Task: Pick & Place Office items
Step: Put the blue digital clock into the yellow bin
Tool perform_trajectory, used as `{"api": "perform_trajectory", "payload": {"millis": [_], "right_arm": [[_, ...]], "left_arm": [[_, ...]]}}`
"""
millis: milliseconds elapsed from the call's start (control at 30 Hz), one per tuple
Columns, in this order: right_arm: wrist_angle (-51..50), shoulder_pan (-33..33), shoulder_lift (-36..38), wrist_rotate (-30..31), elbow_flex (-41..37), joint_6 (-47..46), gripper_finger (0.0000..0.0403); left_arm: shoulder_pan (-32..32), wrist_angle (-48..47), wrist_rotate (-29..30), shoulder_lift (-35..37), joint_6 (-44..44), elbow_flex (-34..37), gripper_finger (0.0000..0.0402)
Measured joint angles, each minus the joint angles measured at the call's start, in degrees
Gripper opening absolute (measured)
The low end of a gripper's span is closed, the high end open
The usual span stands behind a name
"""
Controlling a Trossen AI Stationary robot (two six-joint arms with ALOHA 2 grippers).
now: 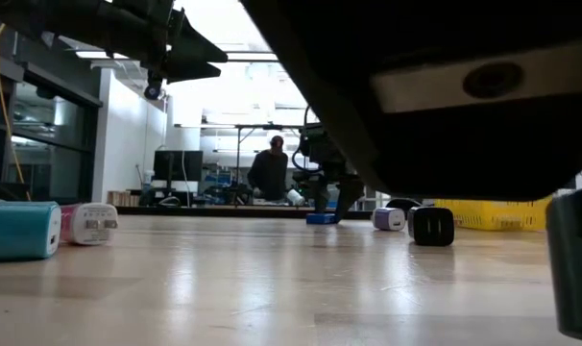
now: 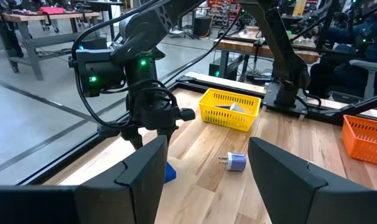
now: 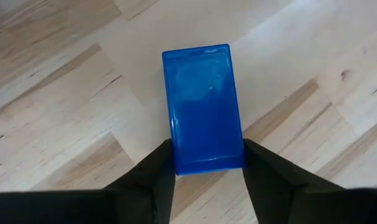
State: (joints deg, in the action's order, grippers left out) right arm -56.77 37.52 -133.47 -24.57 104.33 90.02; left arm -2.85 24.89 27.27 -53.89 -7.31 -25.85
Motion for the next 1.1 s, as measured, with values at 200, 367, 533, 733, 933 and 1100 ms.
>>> {"api": "perform_trajectory", "payload": {"millis": [200,367,533,733,933,1100], "right_arm": [[-0.19,0.00,-0.02,-0.43,0.00,-0.12,0.0147],[-0.29,-0.29,0.31,0.71,0.00,-2.65,0.0149],[-0.36,-0.96,2.72,3.18,-0.02,-4.06,0.0146],[0.09,-1.57,7.76,3.87,-0.02,-9.47,0.0146],[0.73,-2.57,13.53,5.07,0.02,-19.60,0.0146],[0.93,-4.41,17.60,10.77,0.02,-29.15,0.0146]], "left_arm": [[-0.02,0.00,0.00,0.01,0.01,0.00,0.0218],[-0.02,0.00,0.00,0.00,0.01,0.00,0.0218],[-0.02,0.00,0.00,0.00,0.00,0.00,0.0218],[-0.02,0.00,0.00,0.00,0.02,0.00,0.0218],[0.00,0.00,0.00,0.00,0.00,0.00,0.0218],[-0.01,0.00,0.00,0.00,0.01,0.00,0.0218]]}}
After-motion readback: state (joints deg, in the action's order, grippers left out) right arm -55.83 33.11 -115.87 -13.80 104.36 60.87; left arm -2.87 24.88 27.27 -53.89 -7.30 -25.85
